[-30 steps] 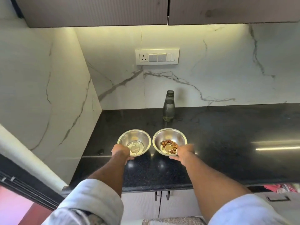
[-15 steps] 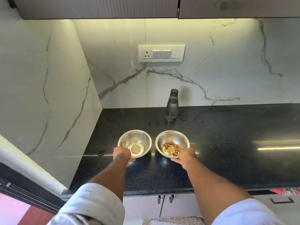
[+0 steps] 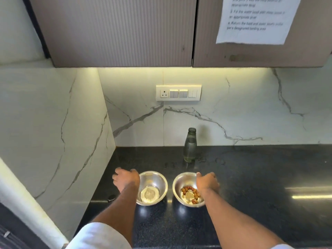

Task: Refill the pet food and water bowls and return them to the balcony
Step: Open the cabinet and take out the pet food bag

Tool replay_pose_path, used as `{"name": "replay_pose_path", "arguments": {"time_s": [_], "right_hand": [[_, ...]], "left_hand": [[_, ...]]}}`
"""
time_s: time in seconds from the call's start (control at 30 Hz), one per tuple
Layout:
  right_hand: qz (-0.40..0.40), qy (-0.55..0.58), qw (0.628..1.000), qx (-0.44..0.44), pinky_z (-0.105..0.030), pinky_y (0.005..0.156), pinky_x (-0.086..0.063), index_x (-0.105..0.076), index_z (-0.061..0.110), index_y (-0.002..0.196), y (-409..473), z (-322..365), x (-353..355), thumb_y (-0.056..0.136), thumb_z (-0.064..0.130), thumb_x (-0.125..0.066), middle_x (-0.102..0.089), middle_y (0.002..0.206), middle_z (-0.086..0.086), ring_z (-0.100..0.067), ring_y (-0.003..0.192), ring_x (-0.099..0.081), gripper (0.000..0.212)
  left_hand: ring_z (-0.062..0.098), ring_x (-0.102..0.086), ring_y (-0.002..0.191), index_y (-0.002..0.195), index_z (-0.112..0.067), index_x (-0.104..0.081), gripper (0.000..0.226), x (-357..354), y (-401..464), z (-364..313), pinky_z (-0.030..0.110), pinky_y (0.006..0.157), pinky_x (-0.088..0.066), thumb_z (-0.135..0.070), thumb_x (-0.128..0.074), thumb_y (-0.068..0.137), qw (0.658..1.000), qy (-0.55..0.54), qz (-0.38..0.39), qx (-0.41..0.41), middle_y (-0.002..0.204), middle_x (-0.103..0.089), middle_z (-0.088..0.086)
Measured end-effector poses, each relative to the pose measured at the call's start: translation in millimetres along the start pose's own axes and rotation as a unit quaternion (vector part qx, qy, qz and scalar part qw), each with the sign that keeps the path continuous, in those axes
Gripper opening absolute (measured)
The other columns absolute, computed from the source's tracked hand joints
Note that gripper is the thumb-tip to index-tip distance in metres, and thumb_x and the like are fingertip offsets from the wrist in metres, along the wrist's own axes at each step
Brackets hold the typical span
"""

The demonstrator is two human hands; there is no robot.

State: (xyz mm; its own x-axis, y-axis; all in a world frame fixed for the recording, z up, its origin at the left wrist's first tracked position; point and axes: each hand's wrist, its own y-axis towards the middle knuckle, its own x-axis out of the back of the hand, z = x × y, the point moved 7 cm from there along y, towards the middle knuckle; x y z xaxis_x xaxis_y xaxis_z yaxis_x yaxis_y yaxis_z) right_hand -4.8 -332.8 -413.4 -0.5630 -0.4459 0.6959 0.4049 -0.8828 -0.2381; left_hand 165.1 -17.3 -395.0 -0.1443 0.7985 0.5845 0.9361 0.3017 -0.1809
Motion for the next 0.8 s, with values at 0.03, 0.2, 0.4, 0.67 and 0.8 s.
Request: {"name": "replay_pose_path", "arguments": {"time_s": [0.03,0.2,0.4,0.67,0.8], "right_hand": [[-0.002,0.034,0.999,0.036,-0.041,0.093,-0.048,-0.050,0.002,0.139,0,21,7,0.100,0.042,-0.060,-0.061,0.138,-0.020,-0.041,0.125,-0.058,0.057],[0.010,0.197,0.964,0.177,-0.044,0.088,-0.055,-0.059,0.014,0.117,-16,133,40,0.100,0.042,-0.059,-0.071,0.115,-0.010,-0.029,0.094,-0.066,0.033],[0.049,0.338,0.906,0.248,-0.052,0.107,-0.050,-0.053,0.014,0.140,-44,245,85,0.099,0.056,-0.057,-0.065,0.134,-0.005,-0.030,0.123,-0.062,0.060],[0.144,0.575,0.775,0.218,-0.034,0.087,-0.057,-0.055,0.002,0.138,-70,335,131,0.102,0.038,-0.062,-0.066,0.119,-0.008,-0.022,0.104,-0.067,0.051],[0.183,0.655,0.714,0.165,-0.037,0.095,-0.055,-0.060,0.010,0.125,-80,355,139,0.103,0.035,-0.061,-0.061,0.120,-0.009,-0.026,0.114,-0.063,0.033]], "left_hand": [[0.046,-0.044,0.134,0.149,-0.001,-0.036,0.064,8,-1,-19,0.050,0.114,-0.037,-0.020,-0.063,0.095,0.999,-0.016,-0.016,-0.030,0.148,-0.040,0.029],[0.043,-0.040,0.138,0.152,-0.002,-0.030,0.070,55,-28,-132,0.051,0.112,-0.041,-0.012,-0.063,0.091,0.969,-0.080,-0.084,-0.217,0.153,-0.035,0.026],[0.030,-0.026,0.151,0.155,-0.020,-0.023,0.077,112,-65,-247,0.042,0.119,-0.032,-0.021,-0.066,0.092,0.895,-0.057,-0.164,-0.411,0.167,-0.019,0.005],[0.035,-0.030,0.147,0.153,-0.019,-0.033,0.080,163,-94,-332,0.046,0.121,-0.035,-0.013,-0.067,0.082,0.814,0.009,-0.231,-0.533,0.168,-0.024,0.007],[0.032,-0.025,0.150,0.157,-0.020,-0.032,0.080,167,-98,-350,0.042,0.125,-0.026,-0.016,-0.066,0.084,0.808,0.040,-0.207,-0.551,0.169,-0.022,0.006]]}}
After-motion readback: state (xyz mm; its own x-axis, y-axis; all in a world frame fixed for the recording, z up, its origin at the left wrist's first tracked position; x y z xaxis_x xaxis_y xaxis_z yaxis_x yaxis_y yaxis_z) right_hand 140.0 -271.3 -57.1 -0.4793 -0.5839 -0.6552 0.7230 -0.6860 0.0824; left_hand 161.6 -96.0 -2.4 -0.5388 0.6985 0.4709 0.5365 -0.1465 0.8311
